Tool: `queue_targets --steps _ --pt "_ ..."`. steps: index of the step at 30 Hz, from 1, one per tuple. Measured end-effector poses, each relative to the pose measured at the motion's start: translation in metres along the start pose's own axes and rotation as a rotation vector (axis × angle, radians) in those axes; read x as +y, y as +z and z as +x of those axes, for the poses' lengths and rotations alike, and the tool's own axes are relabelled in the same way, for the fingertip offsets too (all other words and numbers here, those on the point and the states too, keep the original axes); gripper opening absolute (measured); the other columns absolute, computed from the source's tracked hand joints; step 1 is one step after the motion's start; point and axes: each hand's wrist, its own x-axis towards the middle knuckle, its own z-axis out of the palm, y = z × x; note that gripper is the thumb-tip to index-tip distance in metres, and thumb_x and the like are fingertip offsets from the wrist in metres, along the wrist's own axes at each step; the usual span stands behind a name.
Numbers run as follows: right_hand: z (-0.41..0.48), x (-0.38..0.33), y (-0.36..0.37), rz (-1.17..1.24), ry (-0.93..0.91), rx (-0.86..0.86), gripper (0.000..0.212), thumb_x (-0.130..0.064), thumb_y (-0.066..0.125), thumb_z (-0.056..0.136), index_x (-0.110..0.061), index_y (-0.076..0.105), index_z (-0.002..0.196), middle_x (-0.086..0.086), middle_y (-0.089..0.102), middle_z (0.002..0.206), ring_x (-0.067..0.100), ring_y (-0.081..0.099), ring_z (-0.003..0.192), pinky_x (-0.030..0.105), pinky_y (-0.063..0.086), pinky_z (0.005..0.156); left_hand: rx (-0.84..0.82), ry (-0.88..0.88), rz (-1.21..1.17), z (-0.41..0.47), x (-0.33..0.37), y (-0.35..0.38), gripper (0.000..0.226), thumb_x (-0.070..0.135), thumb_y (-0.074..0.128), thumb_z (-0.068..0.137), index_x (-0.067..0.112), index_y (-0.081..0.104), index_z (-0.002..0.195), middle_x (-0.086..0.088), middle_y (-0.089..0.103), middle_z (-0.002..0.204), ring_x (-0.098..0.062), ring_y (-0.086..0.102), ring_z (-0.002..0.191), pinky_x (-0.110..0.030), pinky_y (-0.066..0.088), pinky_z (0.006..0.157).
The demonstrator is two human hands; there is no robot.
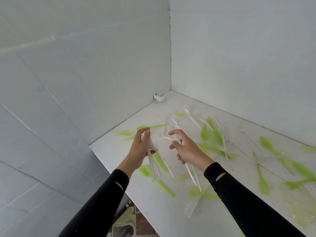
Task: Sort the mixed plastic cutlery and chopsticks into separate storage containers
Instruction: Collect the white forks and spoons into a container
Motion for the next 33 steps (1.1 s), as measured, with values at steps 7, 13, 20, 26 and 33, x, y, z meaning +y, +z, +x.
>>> queue_targets --steps 7,13,20,26,33 --pt "0.06 0.023 0.011 -0.242 0.119 0.239 0.021 -0.026 0.042 0.103 -0.023 0.053 0.12 -0.004 0.06 0.102 0.016 0.06 0.086 0.03 0.048 0.069 0.123 0.012 0.648 0.067 -0.009 -0.066 0.015 0.024 0.066 0.088 0.012 0.059 0.094 -0.001 0.06 0.088 -0.024 0.054 0.072 -0.034 0.05 0.067" --pt "0.102 0.034 0.009 -0.537 0.216 0.367 0.034 -0.005 0.042 0.095 -0.013 0.05 0.127 0.008 0.047 0.127 0.028 0.059 0.081 0.034 0.046 0.067 -0.05 0.036 0.981 0.095 -0.027 -0.082 0.049 0.032 0.077 0.081 0.007 0.053 0.116 -0.009 0.057 0.109 -0.024 0.052 0.095 -0.026 0.036 0.073" --pt "0.123 0.049 0.011 -0.791 0.29 0.329 0.041 -0.025 0.043 0.103 -0.013 0.036 0.141 0.007 0.042 0.136 0.029 0.063 0.097 0.033 0.047 0.072 -0.146 0.032 1.011 0.12 -0.023 -0.059 0.04 0.025 0.072 0.084 0.012 0.049 0.114 -0.007 0.057 0.102 -0.026 0.056 0.087 -0.028 0.042 0.065" --pt "0.13 0.051 -0.012 -0.781 0.375 0.38 0.029 -0.034 0.051 0.092 -0.012 0.048 0.11 0.002 0.058 0.105 0.023 0.058 0.086 0.031 0.041 0.066 -0.199 0.056 0.945 0.149 -0.002 -0.026 0.033 0.018 0.061 0.09 0.011 0.046 0.119 -0.006 0.053 0.101 -0.023 0.051 0.085 -0.025 0.038 0.06" --pt "0.165 0.049 -0.05 -0.785 0.399 0.54 0.013 -0.015 0.046 0.098 -0.008 0.052 0.106 0.008 0.061 0.101 0.026 0.057 0.086 0.03 0.038 0.067 -0.309 0.045 0.409 0.17 0.027 0.011 0.025 0.008 0.048 0.096 0.016 0.051 0.119 -0.014 0.065 0.101 -0.02 0.063 0.069 -0.032 0.059 0.071"
